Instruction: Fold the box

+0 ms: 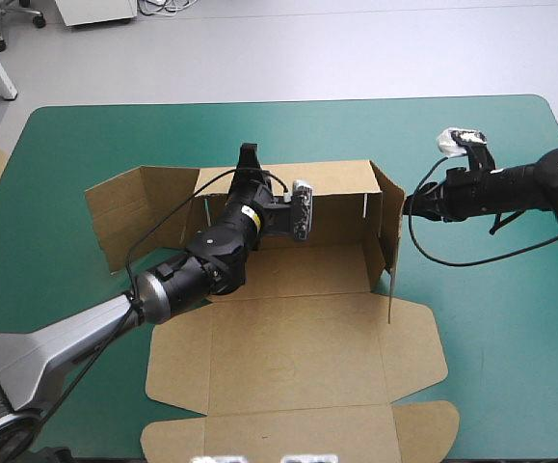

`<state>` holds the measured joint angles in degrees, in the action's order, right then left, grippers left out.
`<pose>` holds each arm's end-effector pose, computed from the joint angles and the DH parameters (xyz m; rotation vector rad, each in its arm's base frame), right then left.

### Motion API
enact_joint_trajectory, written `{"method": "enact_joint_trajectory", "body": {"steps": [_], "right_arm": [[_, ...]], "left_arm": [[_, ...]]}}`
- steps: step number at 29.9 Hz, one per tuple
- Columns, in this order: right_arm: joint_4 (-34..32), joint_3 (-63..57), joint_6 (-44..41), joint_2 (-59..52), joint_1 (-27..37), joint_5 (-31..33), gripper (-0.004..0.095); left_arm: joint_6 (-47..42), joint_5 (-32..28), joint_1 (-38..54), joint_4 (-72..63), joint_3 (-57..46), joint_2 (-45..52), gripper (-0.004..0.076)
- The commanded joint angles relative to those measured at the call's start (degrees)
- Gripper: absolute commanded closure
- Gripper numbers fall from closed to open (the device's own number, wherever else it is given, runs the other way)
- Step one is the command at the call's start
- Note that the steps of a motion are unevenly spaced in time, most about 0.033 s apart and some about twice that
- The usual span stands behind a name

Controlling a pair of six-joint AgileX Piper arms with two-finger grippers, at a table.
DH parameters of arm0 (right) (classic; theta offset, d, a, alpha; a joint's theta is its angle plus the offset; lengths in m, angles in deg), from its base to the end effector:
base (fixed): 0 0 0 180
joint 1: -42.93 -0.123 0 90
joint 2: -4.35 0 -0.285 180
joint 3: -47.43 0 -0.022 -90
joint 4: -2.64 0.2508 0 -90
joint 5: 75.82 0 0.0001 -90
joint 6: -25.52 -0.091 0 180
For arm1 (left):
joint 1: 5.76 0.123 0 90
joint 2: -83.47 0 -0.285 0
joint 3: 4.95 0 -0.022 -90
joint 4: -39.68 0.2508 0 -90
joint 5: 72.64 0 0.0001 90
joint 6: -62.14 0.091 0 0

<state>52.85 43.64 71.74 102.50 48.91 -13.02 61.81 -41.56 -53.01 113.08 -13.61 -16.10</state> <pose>0.3250 0.0285 0.3155 -0.4691 2.3860 0.8192 0.2790 -0.2354 0.3093 1.5898 1.3422 0.7813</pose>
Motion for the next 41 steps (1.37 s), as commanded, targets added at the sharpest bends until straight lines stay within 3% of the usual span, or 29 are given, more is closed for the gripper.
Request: {"method": "enact_joint_trajectory", "body": {"steps": [1, 11, 16, 25, 30, 41], "right_arm": [[4.87, -0.75, 4.92, -3.58, 0.23, -0.62, 0.0603], [5.58, -3.93, 11.82, -5.42, 0.23, 3.96, 0.0488], [6.97, -4.71, 13.2, -5.42, -0.76, 7.09, 0.0375], [3.98, -4.71, 16.56, -5.42, -8.59, -2.81, 0.0237], [-0.09, -4.71, 14.82, -5.42, -9.49, -6.18, 0.0231], [-0.18, -4.71, 13.33, -5.2, -9.95, -8.71, 0.0235]], "left_arm": [[-9.03, 0.07, -1.42, 9.78, -1.54, 2.89, 0.0734], [-11.49, 0.07, -1.42, 11.82, -2.75, 2.89, 0.0734], [-11.49, 0.07, -1.42, 11.82, -2.75, 2.89, 0.0734], [-11.49, -0.11, -1.42, 11.82, -2.75, 2.89, 0.0734], [-11.49, -0.11, -1.42, 11.82, -2.75, 2.89, 0.0734], [-11.49, -0.52, -1.42, 11.82, -2.75, 2.89, 0.0734]]}}
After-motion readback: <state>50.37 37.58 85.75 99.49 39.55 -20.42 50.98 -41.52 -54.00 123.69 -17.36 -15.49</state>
